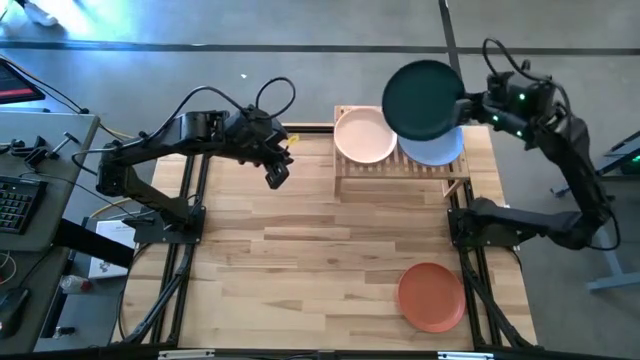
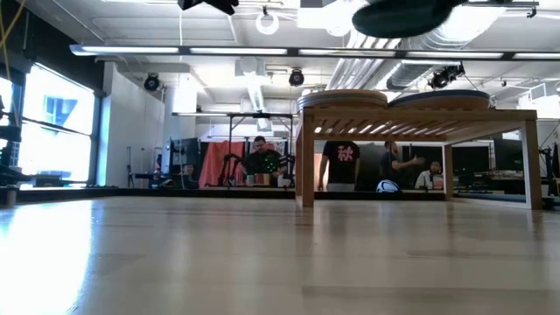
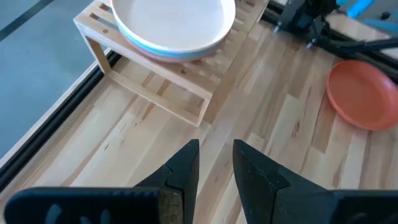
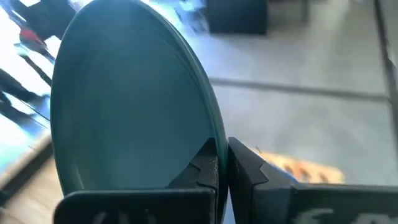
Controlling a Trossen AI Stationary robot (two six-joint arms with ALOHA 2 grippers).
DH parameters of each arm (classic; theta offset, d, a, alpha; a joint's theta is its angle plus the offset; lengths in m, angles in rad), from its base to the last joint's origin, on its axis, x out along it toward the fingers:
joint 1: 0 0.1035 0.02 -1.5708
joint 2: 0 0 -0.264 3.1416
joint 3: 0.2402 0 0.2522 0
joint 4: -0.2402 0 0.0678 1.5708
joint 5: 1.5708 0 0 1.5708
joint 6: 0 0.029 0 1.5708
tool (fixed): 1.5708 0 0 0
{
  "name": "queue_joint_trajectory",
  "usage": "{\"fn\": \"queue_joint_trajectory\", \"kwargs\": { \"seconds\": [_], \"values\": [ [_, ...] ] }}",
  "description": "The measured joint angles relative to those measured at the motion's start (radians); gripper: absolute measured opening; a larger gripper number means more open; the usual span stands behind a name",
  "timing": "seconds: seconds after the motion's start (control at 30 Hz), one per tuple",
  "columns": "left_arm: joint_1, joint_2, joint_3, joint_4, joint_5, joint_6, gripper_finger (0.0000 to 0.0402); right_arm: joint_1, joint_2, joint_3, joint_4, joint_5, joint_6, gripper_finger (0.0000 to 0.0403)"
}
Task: Place and stack plates onto a shelf
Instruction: Stack the green plate on top of the blue plate on the shelf
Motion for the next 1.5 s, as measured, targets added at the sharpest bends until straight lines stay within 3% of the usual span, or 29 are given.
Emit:
{"fn": "queue_joint_trajectory", "kwargs": {
  "seconds": [0.13,0.37,0.63,0.83,1.0,1.2,1.5],
  "values": [
    [0.000,0.000,0.000,-0.037,0.000,0.007,0.0087,-0.107,0.058,0.066,-0.169,-0.061,-0.020,0.0000],
    [0.000,0.000,0.000,-0.097,-0.001,0.007,0.0087,-0.315,0.106,0.068,-0.294,-0.308,-0.108,0.0000],
    [0.000,0.000,0.000,-0.116,-0.001,0.007,0.0087,-0.498,0.035,0.067,-0.353,-0.363,-0.201,0.0000],
    [0.000,0.000,0.000,-0.116,-0.002,0.007,0.0087,-0.595,-0.069,-0.119,-0.308,-0.492,-0.197,0.0000],
    [0.000,0.000,0.000,-0.116,-0.002,0.028,0.0087,-0.656,-0.130,-0.278,-0.163,-0.590,-0.106,0.0000],
    [0.000,0.000,0.000,-0.116,-0.011,0.032,0.0087,-0.702,-0.118,-0.328,-0.132,-0.597,-0.024,0.0000],
    [0.000,0.000,0.000,-0.116,-0.026,0.033,0.0087,-0.708,-0.063,-0.360,-0.158,-0.512,0.072,0.0000]
  ]
}}
